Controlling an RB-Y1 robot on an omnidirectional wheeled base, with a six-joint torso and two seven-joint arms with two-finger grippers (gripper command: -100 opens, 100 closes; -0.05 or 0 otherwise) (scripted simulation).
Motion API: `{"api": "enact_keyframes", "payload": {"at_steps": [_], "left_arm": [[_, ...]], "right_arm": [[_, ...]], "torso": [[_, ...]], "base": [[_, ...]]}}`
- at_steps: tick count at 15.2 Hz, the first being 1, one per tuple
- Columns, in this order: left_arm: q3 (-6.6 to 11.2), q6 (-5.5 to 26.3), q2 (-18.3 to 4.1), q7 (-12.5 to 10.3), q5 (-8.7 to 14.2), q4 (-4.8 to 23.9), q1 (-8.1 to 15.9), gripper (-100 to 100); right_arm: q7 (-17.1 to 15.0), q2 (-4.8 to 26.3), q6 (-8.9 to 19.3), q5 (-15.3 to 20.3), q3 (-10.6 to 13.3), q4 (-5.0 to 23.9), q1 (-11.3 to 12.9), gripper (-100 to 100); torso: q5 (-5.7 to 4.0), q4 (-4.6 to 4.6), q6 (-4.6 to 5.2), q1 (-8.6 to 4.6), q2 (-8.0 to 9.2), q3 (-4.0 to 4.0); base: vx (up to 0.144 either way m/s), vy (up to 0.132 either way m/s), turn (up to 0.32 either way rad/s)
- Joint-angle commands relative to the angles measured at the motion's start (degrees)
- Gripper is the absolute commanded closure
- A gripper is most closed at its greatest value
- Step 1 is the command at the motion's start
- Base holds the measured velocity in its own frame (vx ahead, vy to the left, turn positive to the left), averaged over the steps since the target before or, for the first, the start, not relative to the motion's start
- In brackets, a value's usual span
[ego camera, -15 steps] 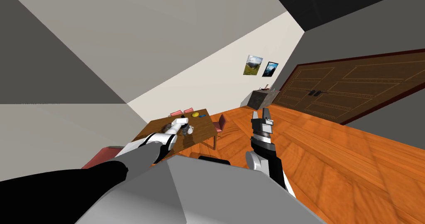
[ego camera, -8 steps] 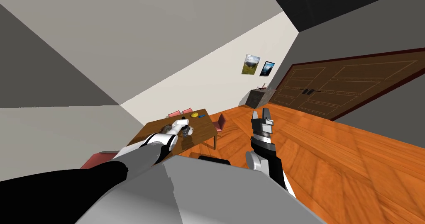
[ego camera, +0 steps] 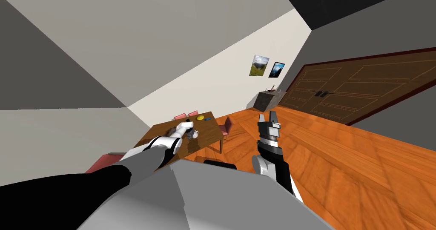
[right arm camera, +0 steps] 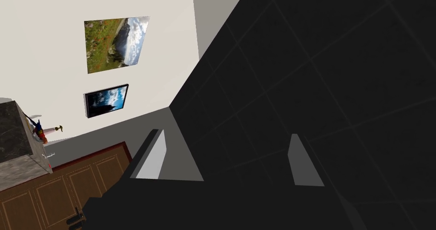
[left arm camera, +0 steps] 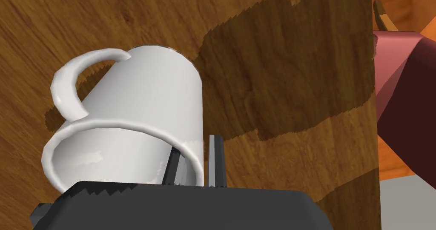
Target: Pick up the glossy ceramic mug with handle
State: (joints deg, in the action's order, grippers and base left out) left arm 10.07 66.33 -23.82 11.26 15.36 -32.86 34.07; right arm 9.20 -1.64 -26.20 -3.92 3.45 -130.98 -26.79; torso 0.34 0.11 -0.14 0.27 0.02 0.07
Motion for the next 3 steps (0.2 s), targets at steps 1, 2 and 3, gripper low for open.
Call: {"api": "enact_keyframes", "payload": {"at_steps": [1,2,3], "left_arm": [[0.07,1.9,-0.5,1.0,0.5,-1.4,0.2,100],[0.07,1.9,-0.5,1.0,0.5,-1.4,0.2,100],[0.07,0.8,-0.5,0.9,0.4,0.1,0.7,100]], "right_arm": [[0.0,0.0,0.0,0.0,0.0,0.0,0.0,0],[0.0,0.0,0.0,0.0,0.0,0.0,0.0,0],[0.0,0.0,0.0,0.0,0.0,0.0,0.0,0]], "torso": [[0.00,0.00,0.00,0.00,0.00,0.00],[-0.01,-0.01,0.04,-0.06,-0.02,-0.02],[0.00,-0.03,0.09,-0.06,-0.03,-0.03]], "base": [[0.025,-0.079,0.167],[0.025,-0.061,0.056],[0.014,-0.031,0.007]]}}
